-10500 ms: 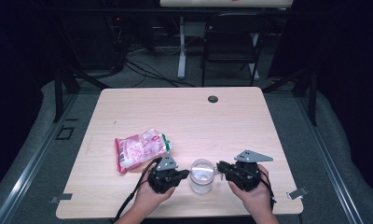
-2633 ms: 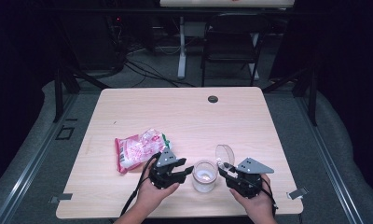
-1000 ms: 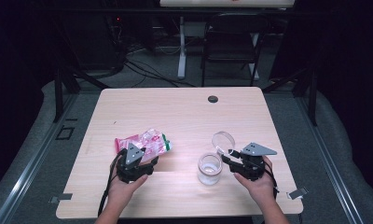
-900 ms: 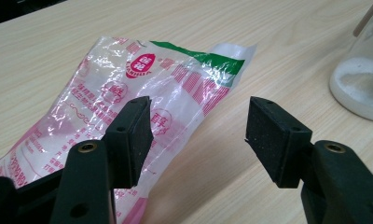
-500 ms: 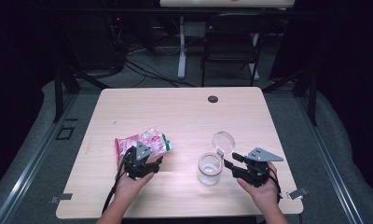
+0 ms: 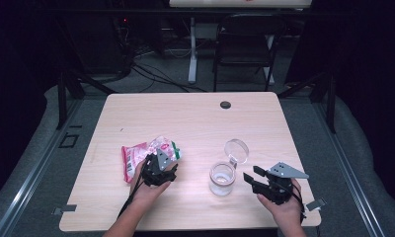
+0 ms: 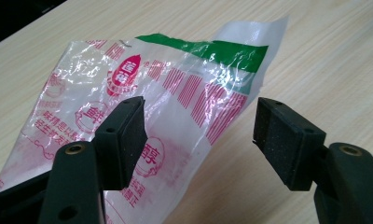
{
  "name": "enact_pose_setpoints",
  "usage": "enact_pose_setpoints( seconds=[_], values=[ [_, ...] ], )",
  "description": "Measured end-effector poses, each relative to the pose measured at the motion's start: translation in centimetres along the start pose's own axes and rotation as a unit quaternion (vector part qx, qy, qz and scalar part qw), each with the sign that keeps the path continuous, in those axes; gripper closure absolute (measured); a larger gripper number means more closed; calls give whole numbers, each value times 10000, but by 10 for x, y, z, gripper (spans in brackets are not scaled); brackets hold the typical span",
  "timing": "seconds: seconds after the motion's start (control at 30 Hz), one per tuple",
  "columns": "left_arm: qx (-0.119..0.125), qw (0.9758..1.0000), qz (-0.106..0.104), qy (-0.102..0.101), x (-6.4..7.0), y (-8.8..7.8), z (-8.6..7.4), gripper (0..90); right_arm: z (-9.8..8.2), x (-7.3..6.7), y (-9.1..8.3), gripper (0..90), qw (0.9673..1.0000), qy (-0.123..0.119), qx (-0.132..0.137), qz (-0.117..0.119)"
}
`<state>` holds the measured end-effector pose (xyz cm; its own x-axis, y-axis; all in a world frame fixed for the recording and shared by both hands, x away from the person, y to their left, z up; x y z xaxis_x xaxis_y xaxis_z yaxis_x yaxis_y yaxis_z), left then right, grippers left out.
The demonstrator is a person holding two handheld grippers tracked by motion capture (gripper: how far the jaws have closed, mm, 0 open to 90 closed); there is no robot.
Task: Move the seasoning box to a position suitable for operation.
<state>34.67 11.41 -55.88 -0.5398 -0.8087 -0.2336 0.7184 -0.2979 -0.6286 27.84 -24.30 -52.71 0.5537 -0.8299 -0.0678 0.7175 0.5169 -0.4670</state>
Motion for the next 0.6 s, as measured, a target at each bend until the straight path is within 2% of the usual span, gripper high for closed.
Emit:
enact_pose_setpoints(
  seconds=[0.07,0.2,0.27,0.6],
  values=[
    [-44,9999,79,74,1,3,0,337,-1,1,-2,502,10000,10,16,-15],
    [-171,9985,444,272,2,12,-2,334,-3,3,-6,497,9999,45,-8,-94],
    [-237,9980,517,279,2,15,-3,338,-4,3,-7,495,9999,76,-4,-128],
    [-297,9975,636,-38,-7,18,-6,412,-5,4,-9,491,9998,94,8,-174]
  ],
)
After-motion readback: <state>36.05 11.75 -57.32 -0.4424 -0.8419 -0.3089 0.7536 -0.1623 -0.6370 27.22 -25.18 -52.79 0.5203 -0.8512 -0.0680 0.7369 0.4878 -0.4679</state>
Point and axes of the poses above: each handheld gripper's, and its own axes: y roughly forward along the jaws, z roughly out of its top, x roughly to its right, the point moved 1 cm from there along y, roughly forward along the jaws, and after that the axes turned 3 degrees about -y, right-handed, at the moved point
